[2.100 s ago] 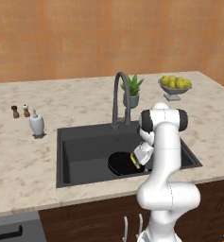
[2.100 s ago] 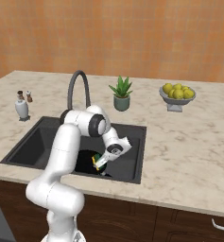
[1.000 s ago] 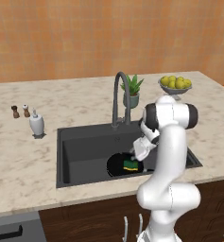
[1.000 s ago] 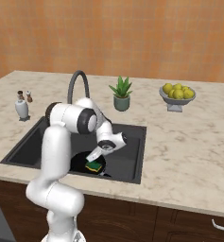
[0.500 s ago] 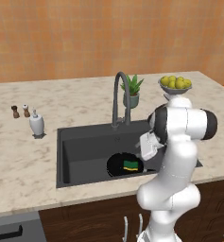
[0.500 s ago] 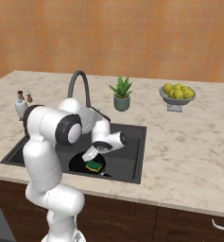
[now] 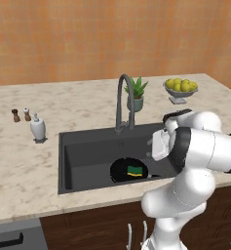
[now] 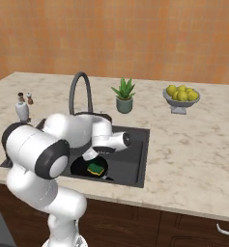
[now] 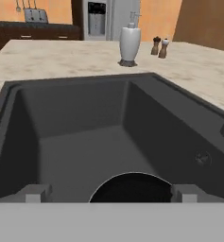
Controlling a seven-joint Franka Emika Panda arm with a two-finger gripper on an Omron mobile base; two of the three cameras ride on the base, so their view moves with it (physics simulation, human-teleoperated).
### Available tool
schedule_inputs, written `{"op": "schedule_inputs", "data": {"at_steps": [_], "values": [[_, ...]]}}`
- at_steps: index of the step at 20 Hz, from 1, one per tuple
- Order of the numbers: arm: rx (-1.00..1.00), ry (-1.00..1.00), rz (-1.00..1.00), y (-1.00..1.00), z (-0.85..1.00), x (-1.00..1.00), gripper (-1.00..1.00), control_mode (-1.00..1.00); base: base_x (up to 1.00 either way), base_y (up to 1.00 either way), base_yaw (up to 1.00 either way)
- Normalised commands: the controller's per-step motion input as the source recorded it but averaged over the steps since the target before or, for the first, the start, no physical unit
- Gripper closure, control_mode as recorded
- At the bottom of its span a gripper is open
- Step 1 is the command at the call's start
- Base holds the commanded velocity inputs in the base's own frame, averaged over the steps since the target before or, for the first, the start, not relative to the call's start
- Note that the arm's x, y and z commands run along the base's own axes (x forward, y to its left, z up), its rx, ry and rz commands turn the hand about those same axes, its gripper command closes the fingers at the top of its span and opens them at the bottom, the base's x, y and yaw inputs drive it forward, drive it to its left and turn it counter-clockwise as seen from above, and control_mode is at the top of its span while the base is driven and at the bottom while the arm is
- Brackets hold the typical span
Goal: Pick the pan and sponge and place them into the sink. Then turn on the water.
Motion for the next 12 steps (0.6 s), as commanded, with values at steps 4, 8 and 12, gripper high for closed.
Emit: {"op": "schedule_inputs", "data": {"at_steps": [4, 8, 12], "values": [[0.25, 0.00, 0.00, -0.53, 0.46, -0.03, -1.00, -1.00, 0.00, 0.00, 0.00], [0.18, -0.07, 0.00, -0.32, 0.35, 0.00, -1.00, -1.00, 0.00, 0.00, 0.00], [0.12, -0.11, 0.00, -0.07, 0.32, 0.30, -1.00, -1.00, 0.00, 0.00, 0.00]]}}
